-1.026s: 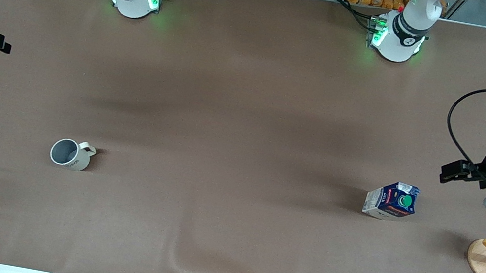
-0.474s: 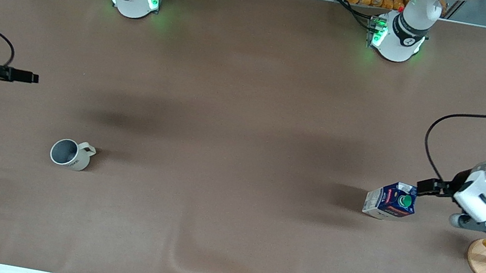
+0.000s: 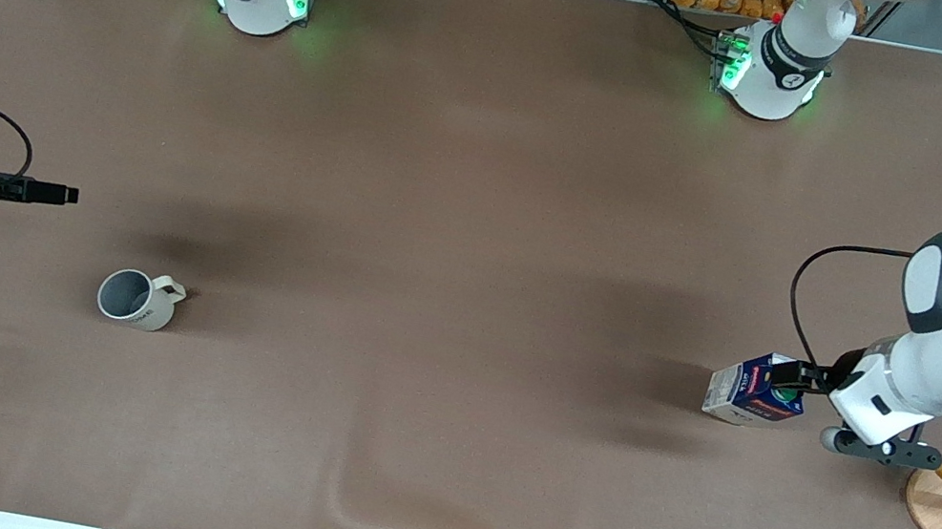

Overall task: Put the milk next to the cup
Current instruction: 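Reach the left gripper to the milk carton while the right gripper reaches the mug, then close the left gripper on the carton while the right gripper grips the mug, then lift the carton with the left gripper while the right gripper lifts the mug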

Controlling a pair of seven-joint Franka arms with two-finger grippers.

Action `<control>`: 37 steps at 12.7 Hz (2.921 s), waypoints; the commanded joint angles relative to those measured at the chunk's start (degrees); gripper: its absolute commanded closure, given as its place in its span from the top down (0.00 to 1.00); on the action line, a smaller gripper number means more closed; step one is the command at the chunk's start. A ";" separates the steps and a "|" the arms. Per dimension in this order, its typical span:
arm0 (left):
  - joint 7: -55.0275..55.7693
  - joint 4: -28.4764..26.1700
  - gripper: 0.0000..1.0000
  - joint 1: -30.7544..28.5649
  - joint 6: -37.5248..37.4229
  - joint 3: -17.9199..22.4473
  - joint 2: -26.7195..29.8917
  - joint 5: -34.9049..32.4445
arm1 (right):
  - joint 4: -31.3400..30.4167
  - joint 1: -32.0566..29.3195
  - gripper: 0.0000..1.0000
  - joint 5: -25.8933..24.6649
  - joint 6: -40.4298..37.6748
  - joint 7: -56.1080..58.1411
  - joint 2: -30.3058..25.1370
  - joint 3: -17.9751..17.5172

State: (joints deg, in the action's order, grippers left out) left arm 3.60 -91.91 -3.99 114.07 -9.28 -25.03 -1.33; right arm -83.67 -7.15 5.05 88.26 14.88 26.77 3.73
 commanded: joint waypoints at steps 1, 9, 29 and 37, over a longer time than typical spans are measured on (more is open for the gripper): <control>-0.96 0.68 1.00 0.38 1.59 -0.48 -0.72 0.19 | -1.57 1.09 1.00 -1.80 4.44 3.84 1.09 -0.21; -4.66 0.32 1.00 1.96 1.16 -0.65 -3.45 -1.49 | -1.76 5.91 1.00 -2.50 25.56 21.54 8.46 -0.30; -2.02 0.94 0.40 -0.76 -2.17 -0.13 -1.08 -1.13 | -3.96 3.73 0.00 3.03 31.01 29.68 12.08 -0.30; 0.35 1.03 0.40 -0.76 -8.95 -0.74 3.49 -1.05 | 0.87 5.92 0.00 0.41 30.83 34.59 10.32 -0.30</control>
State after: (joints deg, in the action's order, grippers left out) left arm 2.67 -90.38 -4.56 106.34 -9.55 -22.49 -2.13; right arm -83.73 -1.94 7.00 119.83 47.70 38.32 3.51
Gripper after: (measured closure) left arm 0.599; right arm 0.960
